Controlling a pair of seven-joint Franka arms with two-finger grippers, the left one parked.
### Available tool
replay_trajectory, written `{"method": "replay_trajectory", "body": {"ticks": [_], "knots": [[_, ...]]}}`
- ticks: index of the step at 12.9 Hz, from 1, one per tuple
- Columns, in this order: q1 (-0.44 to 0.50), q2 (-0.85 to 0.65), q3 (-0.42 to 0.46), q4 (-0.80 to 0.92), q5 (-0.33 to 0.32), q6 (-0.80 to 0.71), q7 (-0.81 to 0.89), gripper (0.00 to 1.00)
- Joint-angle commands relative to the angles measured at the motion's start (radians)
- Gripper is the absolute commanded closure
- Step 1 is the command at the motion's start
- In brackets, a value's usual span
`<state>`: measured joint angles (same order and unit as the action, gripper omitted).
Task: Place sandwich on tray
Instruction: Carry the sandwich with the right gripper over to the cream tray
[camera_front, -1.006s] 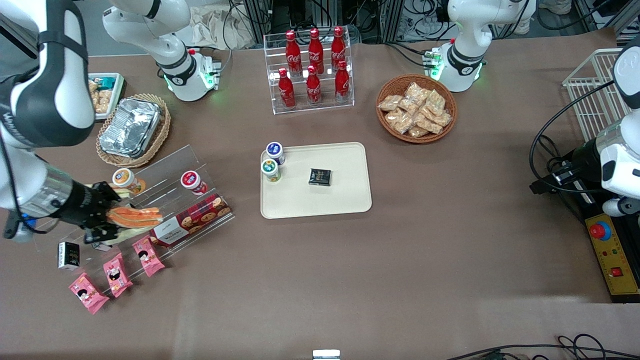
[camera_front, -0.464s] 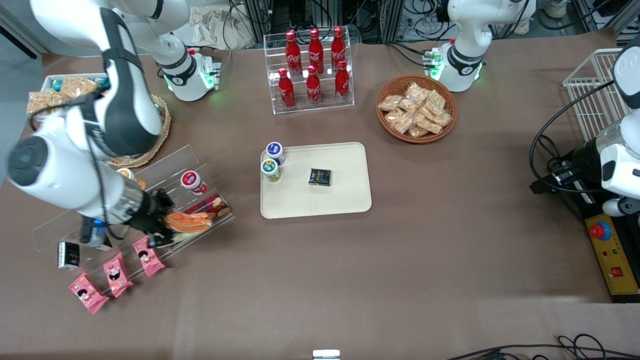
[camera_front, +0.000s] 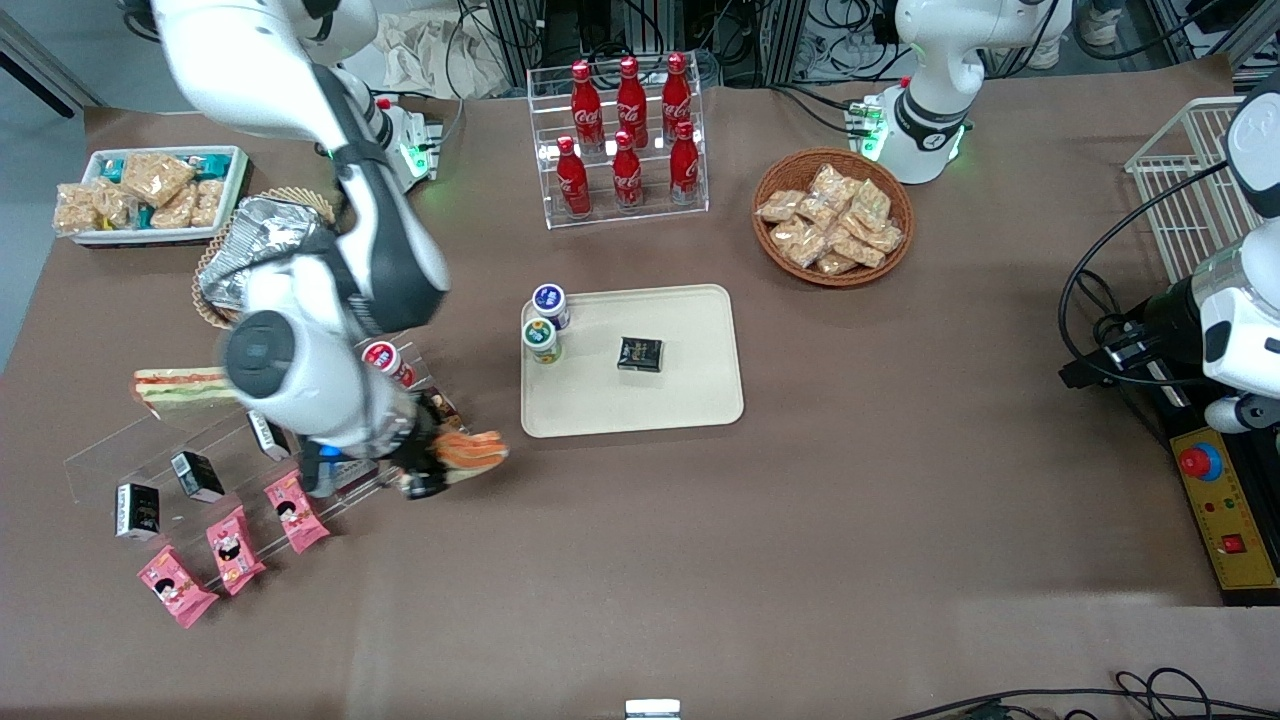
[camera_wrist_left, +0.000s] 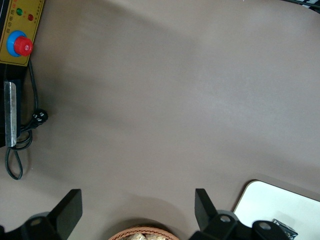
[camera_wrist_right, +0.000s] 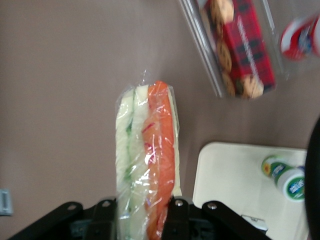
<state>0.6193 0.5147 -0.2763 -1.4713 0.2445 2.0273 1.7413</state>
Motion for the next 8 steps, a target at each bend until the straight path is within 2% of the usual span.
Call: {"method": "replay_trajectory", "body": {"ticks": [1, 3, 6, 8], "knots": [[0.068, 0.059, -0.014, 0.009, 0.018, 0.070, 0.131, 1.00], [0.118, 0.068, -0.014, -0.024, 0.027, 0.114, 0.161, 1.00], [0.213, 0.135, -0.015, -0.044, 0.018, 0.214, 0.331, 1.00], [0.252, 0.151, -0.014, -0.073, 0.018, 0.240, 0.359, 1.00]]}}
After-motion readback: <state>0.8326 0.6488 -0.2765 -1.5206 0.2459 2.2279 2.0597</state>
